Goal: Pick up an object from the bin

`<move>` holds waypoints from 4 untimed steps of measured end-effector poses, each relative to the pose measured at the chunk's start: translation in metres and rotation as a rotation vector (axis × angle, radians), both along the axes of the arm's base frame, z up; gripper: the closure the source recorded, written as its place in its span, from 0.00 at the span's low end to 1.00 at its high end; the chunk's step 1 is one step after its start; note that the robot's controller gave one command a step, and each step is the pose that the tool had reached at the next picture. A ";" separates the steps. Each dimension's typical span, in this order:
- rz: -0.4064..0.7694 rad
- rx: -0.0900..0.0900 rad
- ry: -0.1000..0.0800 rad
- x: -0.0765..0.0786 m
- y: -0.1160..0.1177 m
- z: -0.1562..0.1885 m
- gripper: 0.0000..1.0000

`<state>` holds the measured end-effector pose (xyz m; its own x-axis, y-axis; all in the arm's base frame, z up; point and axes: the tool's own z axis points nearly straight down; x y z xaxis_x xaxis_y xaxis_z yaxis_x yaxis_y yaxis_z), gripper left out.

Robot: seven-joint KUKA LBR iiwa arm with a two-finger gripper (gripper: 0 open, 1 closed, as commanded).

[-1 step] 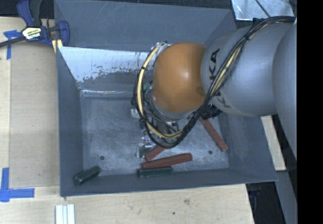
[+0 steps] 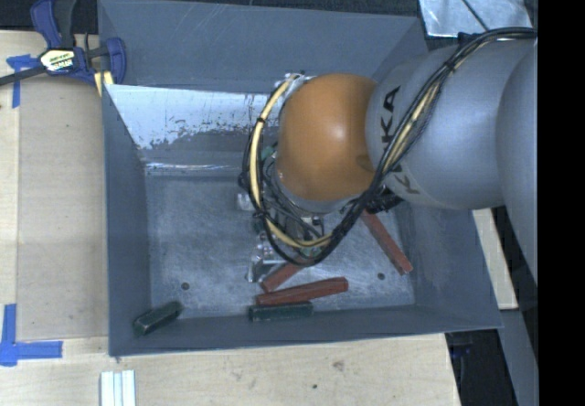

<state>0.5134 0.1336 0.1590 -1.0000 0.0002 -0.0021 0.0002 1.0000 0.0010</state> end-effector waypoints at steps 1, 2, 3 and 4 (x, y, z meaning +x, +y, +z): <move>0.084 0.000 -0.005 0.000 -0.029 -0.041 0.00; 0.283 -0.001 0.004 -0.009 -0.080 -0.045 0.00; 0.269 -0.001 -0.002 0.015 -0.116 -0.078 1.00; 0.269 -0.001 -0.002 0.015 -0.116 -0.078 1.00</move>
Offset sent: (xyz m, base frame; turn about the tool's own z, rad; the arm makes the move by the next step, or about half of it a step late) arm -0.0118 -0.0954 -0.0412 -0.2983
